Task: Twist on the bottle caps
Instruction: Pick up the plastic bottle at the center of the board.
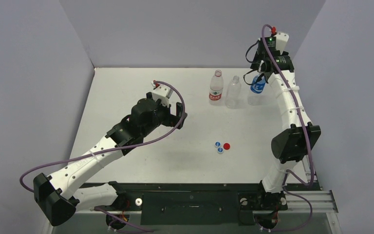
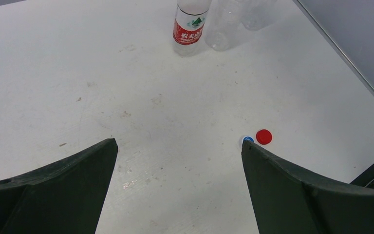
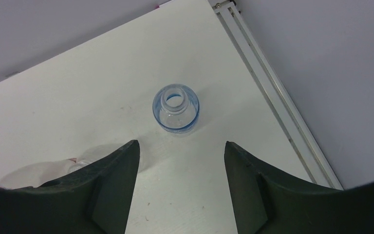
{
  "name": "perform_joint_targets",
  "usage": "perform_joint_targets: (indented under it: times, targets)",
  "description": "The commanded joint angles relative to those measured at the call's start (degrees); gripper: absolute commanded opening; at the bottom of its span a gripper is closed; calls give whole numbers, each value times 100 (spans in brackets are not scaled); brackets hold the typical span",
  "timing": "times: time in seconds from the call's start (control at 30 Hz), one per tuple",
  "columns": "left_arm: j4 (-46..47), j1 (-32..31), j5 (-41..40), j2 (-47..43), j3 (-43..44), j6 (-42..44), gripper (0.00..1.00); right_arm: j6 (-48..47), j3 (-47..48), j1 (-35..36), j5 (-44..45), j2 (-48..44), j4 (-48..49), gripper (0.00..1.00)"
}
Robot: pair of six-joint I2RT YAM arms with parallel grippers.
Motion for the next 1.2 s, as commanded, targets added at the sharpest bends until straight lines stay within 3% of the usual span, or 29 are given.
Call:
perform_joint_targets:
  times: [0.0, 0.2, 0.57, 1.17]
  targets:
    - [192, 49, 95, -125, 264, 86, 96, -173, 466, -290, -443, 250, -14, 58]
    - [214, 114, 146, -99, 261, 109, 96, -350, 977, -409, -808, 789, -169, 53]
    - [240, 178, 261, -43, 248, 96, 97, -551, 1026, -493, -797, 1223, -71, 52]
    - [285, 282, 377, 45, 216, 89, 96, -598, 1301, -509, -676, 1762, -111, 40]
